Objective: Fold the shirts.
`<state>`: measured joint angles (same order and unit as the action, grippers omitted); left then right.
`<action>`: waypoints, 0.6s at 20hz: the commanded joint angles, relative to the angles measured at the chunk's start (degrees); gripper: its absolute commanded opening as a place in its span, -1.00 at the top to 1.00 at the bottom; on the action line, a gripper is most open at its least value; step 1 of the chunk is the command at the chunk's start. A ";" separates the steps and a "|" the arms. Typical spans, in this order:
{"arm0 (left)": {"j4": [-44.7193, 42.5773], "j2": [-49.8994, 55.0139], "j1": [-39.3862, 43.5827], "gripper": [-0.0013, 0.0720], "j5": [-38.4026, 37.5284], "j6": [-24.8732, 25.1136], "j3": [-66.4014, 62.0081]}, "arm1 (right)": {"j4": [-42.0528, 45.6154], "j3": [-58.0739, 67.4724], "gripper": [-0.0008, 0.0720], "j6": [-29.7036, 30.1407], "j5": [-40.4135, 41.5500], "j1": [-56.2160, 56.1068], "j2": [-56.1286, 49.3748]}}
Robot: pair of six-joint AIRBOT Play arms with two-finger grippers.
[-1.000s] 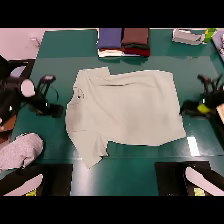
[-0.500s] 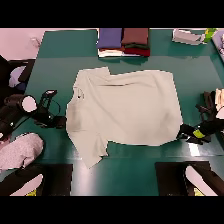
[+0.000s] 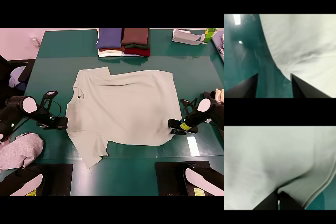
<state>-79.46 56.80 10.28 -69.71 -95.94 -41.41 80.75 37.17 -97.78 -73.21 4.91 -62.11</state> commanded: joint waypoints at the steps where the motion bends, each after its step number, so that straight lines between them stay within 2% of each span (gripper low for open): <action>1: 2.97 0.02 -0.02 -0.38 2.54 0.48 2.71 | 0.00 1.18 0.93 -0.37 1.29 -3.10 -1.11; 6: 8.02 0.09 -0.02 -0.37 9.33 0.72 9.11 | -0.11 1.14 0.93 -0.37 1.22 -3.39 -1.11; 9: 10.69 0.26 -0.02 -0.37 10.82 3.48 9.22 | -0.11 1.14 0.93 -0.37 1.03 -3.41 -1.11; 12: 10.71 0.26 -0.02 -0.32 11.74 3.41 9.22 | -0.13 1.14 0.93 -0.37 1.05 -3.41 -1.11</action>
<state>-70.08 57.01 10.28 -59.64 -93.38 -32.60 80.66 38.26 -98.19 -72.14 1.58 -63.20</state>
